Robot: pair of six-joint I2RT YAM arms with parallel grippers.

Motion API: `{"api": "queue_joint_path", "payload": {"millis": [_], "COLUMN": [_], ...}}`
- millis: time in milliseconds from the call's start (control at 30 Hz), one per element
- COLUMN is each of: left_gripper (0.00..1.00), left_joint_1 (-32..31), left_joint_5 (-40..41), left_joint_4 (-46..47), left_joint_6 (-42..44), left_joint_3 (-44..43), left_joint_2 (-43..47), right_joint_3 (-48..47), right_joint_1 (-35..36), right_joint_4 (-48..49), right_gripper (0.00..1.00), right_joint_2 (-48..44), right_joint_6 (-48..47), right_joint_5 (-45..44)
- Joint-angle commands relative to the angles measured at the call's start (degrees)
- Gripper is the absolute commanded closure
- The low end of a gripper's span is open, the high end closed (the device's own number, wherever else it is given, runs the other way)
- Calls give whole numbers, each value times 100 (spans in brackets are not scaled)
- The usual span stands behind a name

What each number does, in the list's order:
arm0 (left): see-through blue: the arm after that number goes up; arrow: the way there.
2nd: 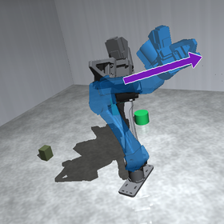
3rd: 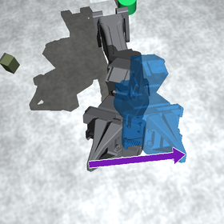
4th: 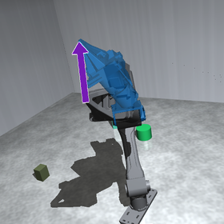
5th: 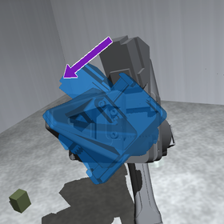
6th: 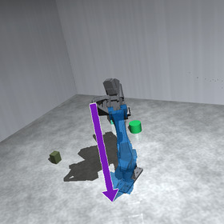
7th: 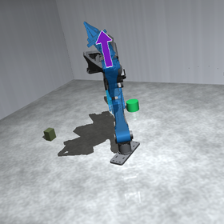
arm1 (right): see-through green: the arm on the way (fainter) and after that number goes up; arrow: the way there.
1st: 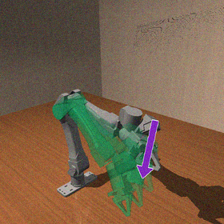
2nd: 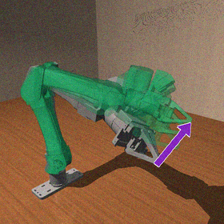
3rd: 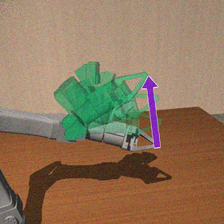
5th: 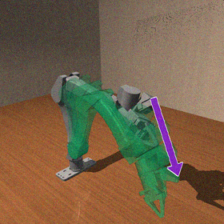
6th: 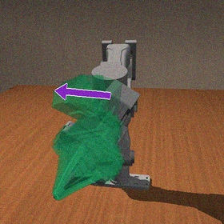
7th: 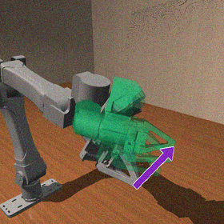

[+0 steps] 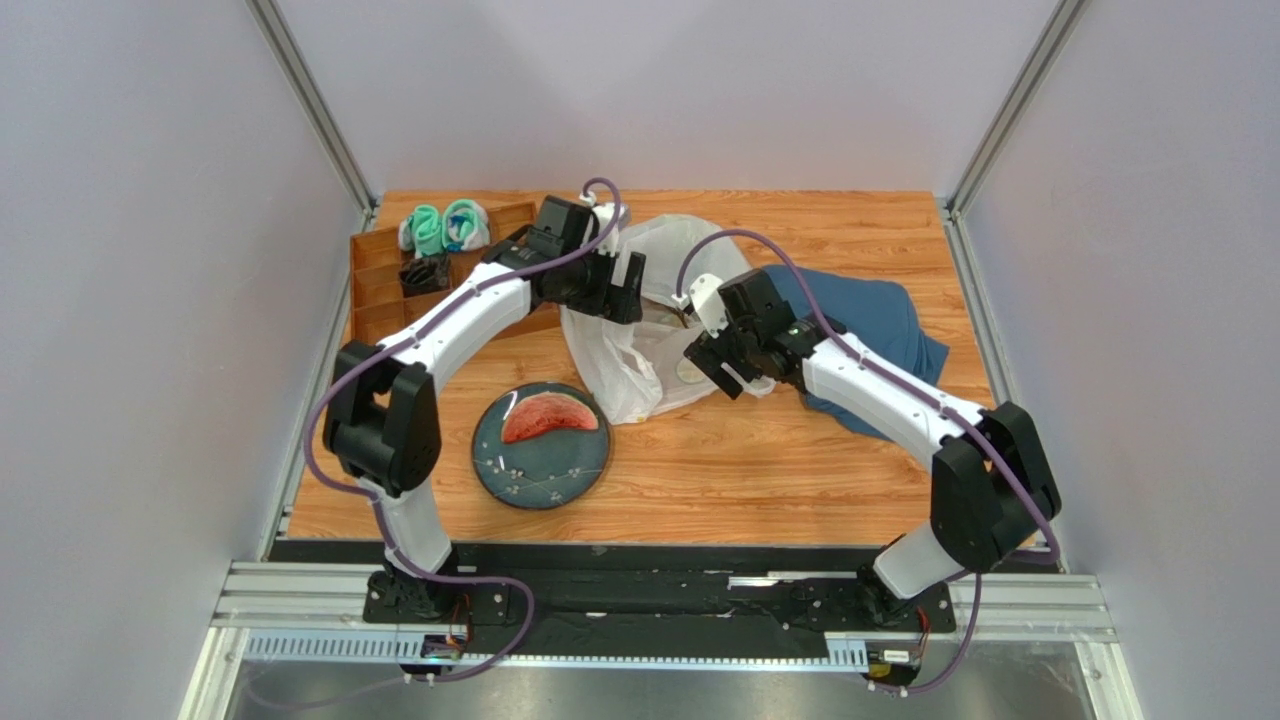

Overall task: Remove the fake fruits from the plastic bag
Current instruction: Adjust the plastic bag at the center of the board.

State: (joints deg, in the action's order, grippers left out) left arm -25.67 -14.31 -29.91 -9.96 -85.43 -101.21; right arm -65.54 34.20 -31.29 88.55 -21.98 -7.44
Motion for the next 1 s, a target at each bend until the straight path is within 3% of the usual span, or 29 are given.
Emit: {"api": "queue_joint_path", "payload": {"millis": [0, 67, 100, 133, 267, 300, 467, 700, 733, 767, 833, 867, 967], "left_gripper": [3, 20, 38, 99, 100, 100, 100, 100, 100, 100, 100, 100, 100], "left_joint_1": [-96, -96, -96, -96, -96, -96, -96, -456, -500, -561, -588, -597, -597], "left_joint_5": [692, 632, 518, 421, 16, -19, -545, -1258, -1268, -1285, -1277, -1250, -1197], "left_joint_4": [-243, -261, -235, -243, -217, -217, -235, -375, -392, -410, -419, -454, -612], "left_joint_6": [81, 169, 265, 266, 293, 275, 258, 741, 741, 706, 671, 644, 723], "left_joint_3": [-492, -431, -387, -352, -466, -483, -431, -159, -141, -97, 96, 166, 439], "left_joint_2": [-311, -294, -259, -189, 109, 188, 883, 1428, 1498, 1542, 1700, 1771, 2008], "right_joint_3": [461, 542, 429, 315, -634, -801, -1172, -276, -241, -275, -406, -529, -1013], "right_joint_1": [-18, -149, -263, -525, -1370, -1537, -2461, -2602, -2611, -2602, -2576, -2541, -2366], "right_joint_4": [412, 588, 597, 580, 160, 80, -508, -1107, -1081, -1064, -1020, -1028, -950], "right_gripper": [20, 33, 45, 50, 85, 98, 100, 99, 95, 78, 61, 41, 25], "right_joint_2": [-505, -541, -515, -462, -198, -198, -934, -2474, -2518, -2597, -2606, -2598, -2510], "right_joint_6": [-482, -615, -606, -536, -125, -27, 413, 447, 536, 597, 773, 861, 1169], "right_joint_5": [-530, -539, -469, -373, 215, 304, 945, 1043, 1095, 1183, 1551, 1683, 2264]}}
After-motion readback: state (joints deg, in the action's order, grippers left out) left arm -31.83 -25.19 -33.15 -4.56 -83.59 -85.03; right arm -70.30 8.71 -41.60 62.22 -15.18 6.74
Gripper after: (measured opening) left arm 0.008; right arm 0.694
